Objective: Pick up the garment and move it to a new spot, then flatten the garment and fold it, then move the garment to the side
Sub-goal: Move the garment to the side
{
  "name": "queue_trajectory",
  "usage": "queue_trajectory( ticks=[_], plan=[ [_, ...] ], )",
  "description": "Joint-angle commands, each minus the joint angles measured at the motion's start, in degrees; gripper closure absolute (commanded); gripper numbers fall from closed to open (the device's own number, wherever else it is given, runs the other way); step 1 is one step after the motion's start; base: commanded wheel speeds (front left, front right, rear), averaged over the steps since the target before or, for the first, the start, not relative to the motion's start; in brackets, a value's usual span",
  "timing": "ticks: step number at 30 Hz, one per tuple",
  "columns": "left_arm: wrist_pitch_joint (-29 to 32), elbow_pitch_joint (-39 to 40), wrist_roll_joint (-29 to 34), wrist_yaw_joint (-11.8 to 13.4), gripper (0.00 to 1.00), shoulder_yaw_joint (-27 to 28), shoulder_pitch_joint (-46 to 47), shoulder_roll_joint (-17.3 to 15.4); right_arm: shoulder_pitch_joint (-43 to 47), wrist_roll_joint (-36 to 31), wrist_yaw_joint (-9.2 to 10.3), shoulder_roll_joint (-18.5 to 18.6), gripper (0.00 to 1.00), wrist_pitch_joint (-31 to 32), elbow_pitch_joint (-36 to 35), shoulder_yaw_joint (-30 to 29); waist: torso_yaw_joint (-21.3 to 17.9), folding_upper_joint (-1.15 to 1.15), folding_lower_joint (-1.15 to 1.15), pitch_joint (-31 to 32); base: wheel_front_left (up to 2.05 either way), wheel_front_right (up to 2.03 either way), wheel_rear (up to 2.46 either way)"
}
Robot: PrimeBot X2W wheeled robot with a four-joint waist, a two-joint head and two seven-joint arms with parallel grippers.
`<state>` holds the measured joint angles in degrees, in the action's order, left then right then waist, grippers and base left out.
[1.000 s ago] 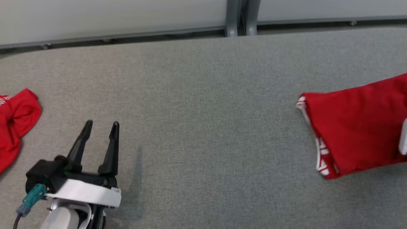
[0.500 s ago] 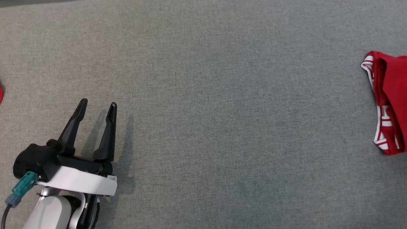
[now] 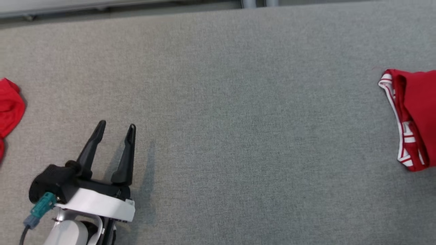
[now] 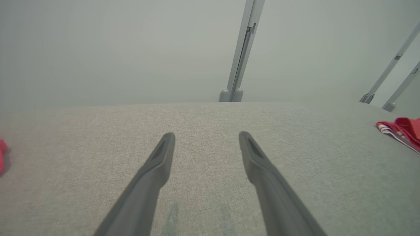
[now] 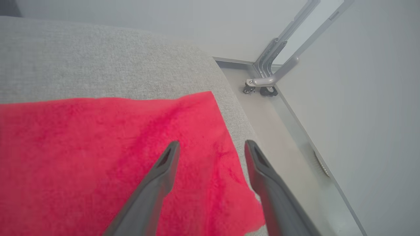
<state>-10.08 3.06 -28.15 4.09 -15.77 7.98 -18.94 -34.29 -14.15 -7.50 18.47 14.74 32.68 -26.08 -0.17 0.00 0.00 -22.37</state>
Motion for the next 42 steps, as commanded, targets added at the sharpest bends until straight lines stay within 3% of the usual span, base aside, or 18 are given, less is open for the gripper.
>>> queue_trajectory(
  ticks=[1,8,11,20,32,42],
  plan=[
    [-0.6,-0.8,0.2,0.2,0.0,-0.3,-1.0,0.3,1.8,1.2,0.01,-1.3,0.0,-1.6,-0.4,0.5,0.4,0.0,0.0,3.7,0.0,0.0,0.0],
    [-2.4,-3.9,-0.1,1.2,0.0,0.1,-4.9,1.1,10.0,7.1,0.01,-6.1,0.0,-10.0,-6.0,7.1,1.1,0.0,0.0,12.6,0.0,0.0,0.0],
    [-3.7,-5.7,-0.7,2.6,0.0,1.5,-8.3,1.5,16.8,13.3,0.01,-9.6,0.0,-13.5,-11.7,11.1,1.3,0.0,0.0,17.8,0.0,0.0,0.0],
    [-4.7,-9.2,-0.7,4.1,0.0,4.0,-13.8,2.0,30.8,21.8,0.01,-14.5,0.0,-15.6,-22.4,19.8,2.4,0.0,0.0,24.1,0.0,0.0,0.0],
    [-5.1,-13.9,1.3,1.9,0.0,3.4,-15.7,2.0,36.9,27.8,0.0,-15.4,0.0,-15.4,-24.6,26.6,2.8,0.0,0.0,26.3,0.0,0.0,0.0],
    [-5.2,-13.9,1.5,0.4,0.0,5.9,-16.6,2.8,37.3,29.5,0.0,-15.4,0.0,-15.5,-25.3,25.8,2.2,0.0,0.0,26.4,0.0,0.0,0.0]
  ],
)
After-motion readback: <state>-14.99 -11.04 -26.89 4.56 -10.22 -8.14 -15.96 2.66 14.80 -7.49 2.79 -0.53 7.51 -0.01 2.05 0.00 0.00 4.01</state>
